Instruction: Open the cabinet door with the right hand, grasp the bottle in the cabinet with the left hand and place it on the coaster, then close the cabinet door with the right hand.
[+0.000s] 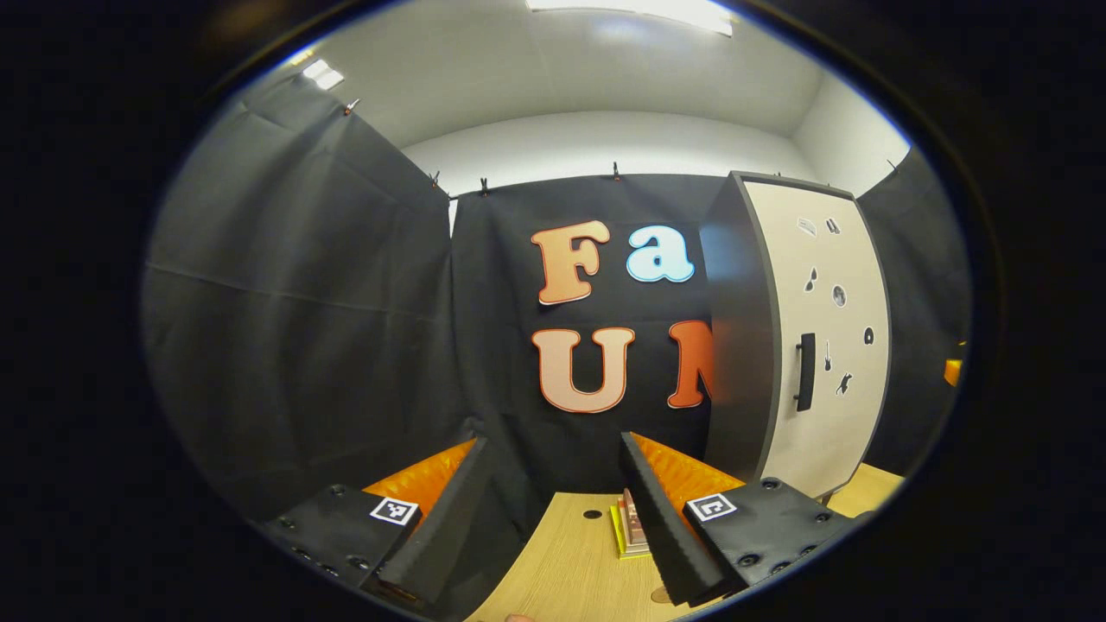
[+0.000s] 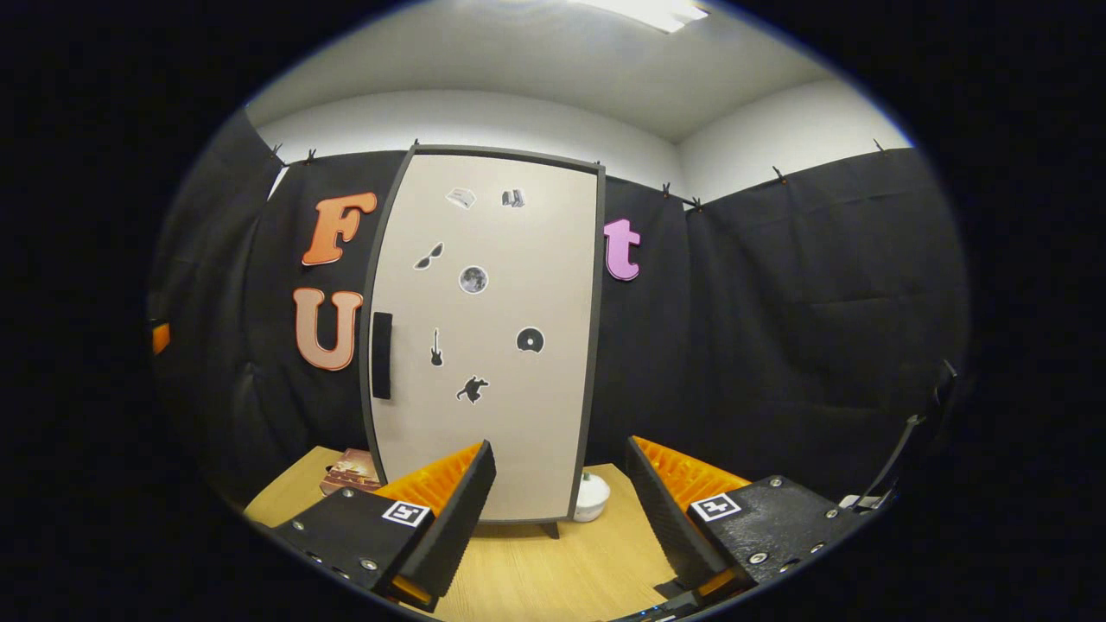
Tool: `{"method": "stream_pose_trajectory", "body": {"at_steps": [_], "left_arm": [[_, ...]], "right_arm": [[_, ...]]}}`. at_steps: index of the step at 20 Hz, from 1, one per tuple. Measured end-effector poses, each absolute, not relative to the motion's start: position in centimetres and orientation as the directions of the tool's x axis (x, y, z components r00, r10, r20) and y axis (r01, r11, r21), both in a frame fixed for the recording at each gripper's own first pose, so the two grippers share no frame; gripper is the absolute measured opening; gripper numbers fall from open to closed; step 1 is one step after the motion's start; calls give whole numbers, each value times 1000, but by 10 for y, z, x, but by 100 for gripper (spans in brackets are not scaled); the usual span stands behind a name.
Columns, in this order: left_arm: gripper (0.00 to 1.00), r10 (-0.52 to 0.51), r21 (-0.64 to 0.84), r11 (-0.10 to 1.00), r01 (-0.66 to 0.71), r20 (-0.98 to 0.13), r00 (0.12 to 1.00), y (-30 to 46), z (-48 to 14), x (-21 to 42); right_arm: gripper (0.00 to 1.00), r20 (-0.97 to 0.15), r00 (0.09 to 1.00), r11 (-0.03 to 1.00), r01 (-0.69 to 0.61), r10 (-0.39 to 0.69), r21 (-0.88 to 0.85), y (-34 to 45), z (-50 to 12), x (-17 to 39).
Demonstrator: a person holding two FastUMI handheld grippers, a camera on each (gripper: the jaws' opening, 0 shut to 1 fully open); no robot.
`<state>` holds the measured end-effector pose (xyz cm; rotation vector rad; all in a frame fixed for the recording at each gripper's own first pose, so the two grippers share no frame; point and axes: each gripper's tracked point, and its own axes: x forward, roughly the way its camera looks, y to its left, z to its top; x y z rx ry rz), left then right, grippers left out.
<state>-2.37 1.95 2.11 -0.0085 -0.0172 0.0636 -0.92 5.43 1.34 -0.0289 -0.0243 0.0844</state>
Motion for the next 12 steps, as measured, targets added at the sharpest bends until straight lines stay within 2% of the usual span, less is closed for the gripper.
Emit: {"method": "stream_pose_trajectory", "body": {"at_steps": [12], "left_arm": [[96,120,-2,993,-120,-27,992,46,-11,-35]], "right_arm": [[94,79,946,949,-311,314,-48,224,60,55]]}}
